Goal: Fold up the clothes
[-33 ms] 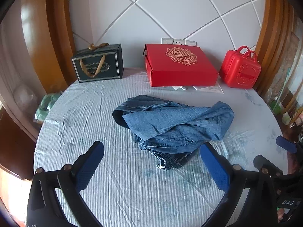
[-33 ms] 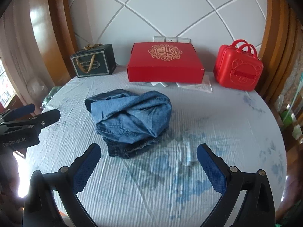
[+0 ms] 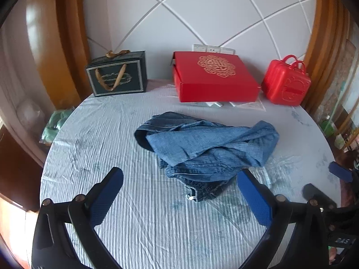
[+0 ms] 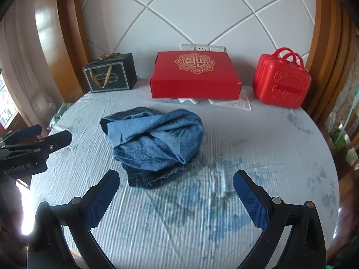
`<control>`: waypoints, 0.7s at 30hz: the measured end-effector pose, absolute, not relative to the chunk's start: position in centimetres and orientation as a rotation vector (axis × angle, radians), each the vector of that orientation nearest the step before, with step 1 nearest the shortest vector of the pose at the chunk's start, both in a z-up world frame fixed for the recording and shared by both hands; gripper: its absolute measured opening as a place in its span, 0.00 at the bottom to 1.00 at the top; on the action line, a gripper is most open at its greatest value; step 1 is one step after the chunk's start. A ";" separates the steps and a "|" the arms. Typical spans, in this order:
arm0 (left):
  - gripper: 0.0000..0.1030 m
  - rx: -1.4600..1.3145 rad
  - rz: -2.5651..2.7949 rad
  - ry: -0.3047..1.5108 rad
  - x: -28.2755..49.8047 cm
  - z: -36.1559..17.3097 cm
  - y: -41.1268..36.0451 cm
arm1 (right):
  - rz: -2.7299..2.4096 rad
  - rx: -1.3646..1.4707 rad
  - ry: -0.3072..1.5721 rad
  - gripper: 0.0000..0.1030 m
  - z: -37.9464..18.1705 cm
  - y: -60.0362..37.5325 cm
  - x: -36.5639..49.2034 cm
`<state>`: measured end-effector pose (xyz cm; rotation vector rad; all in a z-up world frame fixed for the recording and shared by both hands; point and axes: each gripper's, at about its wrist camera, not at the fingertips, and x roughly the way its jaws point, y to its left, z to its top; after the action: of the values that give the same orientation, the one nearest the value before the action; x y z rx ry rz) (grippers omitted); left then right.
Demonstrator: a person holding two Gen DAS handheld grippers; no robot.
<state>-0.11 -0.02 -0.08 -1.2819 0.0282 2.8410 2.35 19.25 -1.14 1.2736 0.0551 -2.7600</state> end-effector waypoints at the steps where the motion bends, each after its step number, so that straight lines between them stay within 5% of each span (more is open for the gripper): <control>1: 1.00 -1.292 2.838 0.027 -0.2 -0.1 0.0 | -2.763 1.273 0.048 1.00 -1.1 19.3 2.3; 21: 1.00 -1.406 2.791 0.064 -0.9 -1.3 -0.6 | -2.779 1.280 0.020 1.00 -1.6 19.1 1.3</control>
<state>-0.86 -0.64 -1.27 -1.4059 0.0640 2.7911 1.31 19.08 -1.58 1.2796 0.0202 -2.7788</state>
